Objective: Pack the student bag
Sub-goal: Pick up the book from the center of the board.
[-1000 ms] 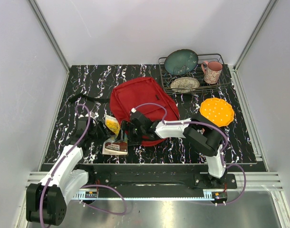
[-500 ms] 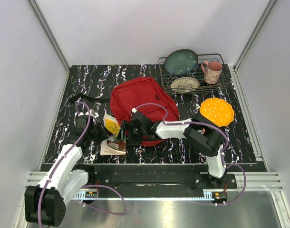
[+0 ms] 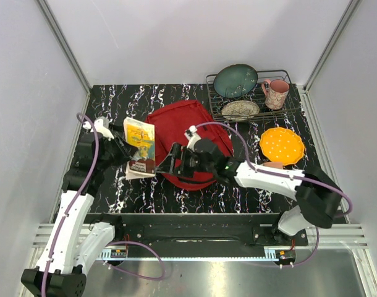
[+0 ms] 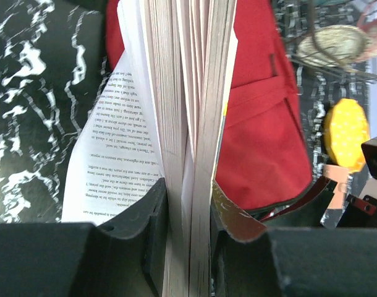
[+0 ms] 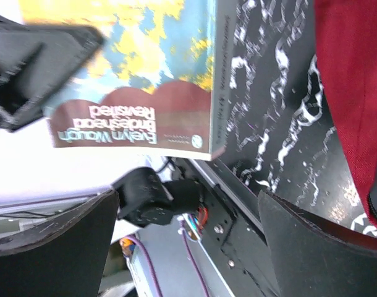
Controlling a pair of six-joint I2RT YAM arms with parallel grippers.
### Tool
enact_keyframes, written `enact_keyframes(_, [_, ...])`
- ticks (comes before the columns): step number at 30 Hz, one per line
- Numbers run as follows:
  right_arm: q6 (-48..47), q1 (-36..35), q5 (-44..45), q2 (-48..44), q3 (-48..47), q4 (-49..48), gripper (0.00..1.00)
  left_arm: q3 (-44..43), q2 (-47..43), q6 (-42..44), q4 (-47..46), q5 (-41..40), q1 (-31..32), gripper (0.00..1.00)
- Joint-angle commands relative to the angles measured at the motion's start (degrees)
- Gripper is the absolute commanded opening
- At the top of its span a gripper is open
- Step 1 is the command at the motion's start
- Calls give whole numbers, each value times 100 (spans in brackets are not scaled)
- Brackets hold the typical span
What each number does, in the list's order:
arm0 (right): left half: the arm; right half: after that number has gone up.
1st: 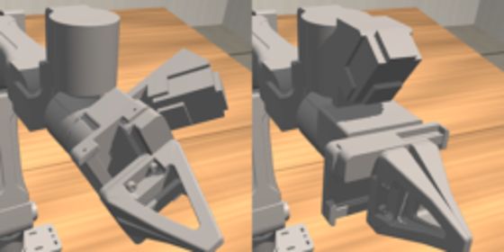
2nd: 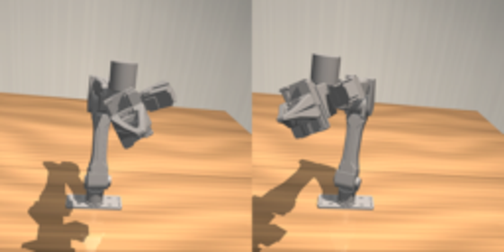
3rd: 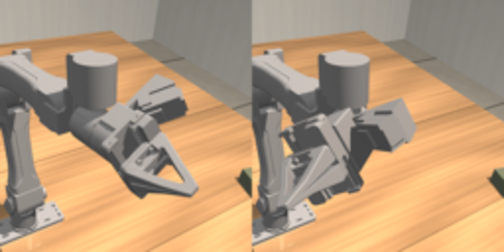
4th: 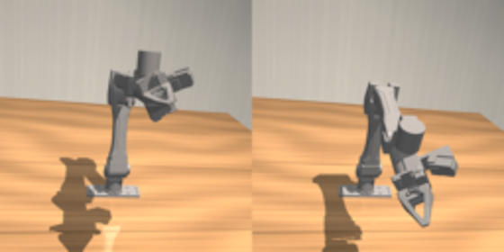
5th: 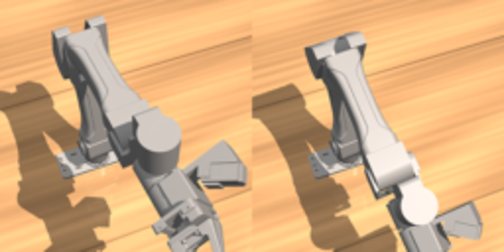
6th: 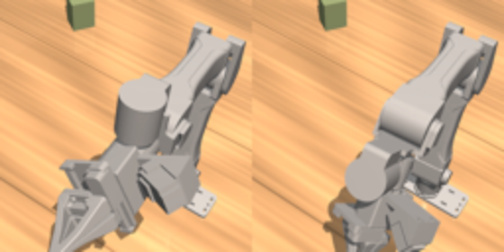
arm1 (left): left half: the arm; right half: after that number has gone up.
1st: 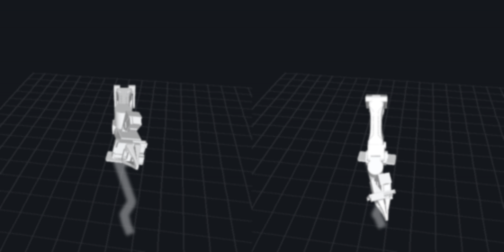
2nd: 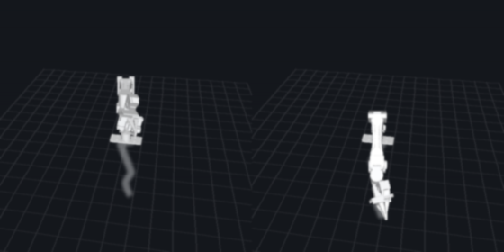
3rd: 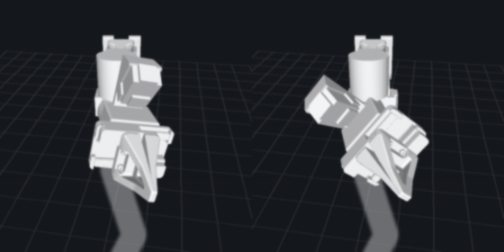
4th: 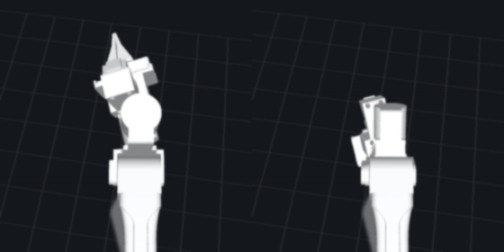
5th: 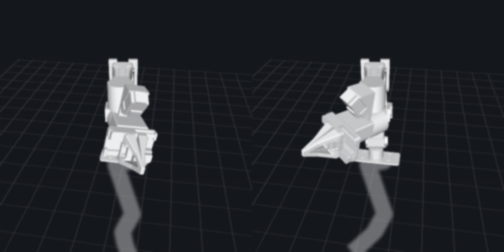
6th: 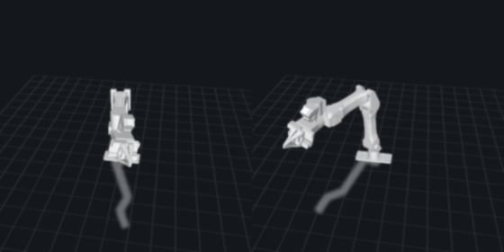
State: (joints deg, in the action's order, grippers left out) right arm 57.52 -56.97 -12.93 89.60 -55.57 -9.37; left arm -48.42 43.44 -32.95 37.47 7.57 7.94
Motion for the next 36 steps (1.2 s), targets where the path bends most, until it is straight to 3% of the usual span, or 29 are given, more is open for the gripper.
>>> enact_keyframes(1, [347,282,-200,-645,406,-1108,100,-440,-160,-36,-864,1077,-12,0])
enact_keyframes(4, [637,590,-376,-856,731,-1680,100,-361,-204,-237,-1338,1788,-12,0])
enact_keyframes(11, [726,889,-465,-831,829,-1911,100,166,-178,-967,-2928,3030,-3,0])
enact_keyframes(25, [989,986,-729,-470,908,-2957,98,641,261,-1337,-3860,4190,76,0])
enact_keyframes(30, [928,977,-711,-505,978,-3071,73,720,297,-1355,-3976,4200,93,0])
enact_keyframes(31, [885,986,-650,-540,1004,-3045,61,729,305,-1354,-3976,4174,93,0])
enact_keyframes(32, [867,986,-623,-558,1022,-3036,56,747,297,-1346,-3967,4147,93,0])
enact_keyframes(34, [805,986,-545,-646,1057,-2913,42,756,297,-1302,-3932,4060,84,11])
enact_keyframes(36, [770,986,-474,-751,1092,-2808,31,659,305,-1032,-3600,3902,93,32])
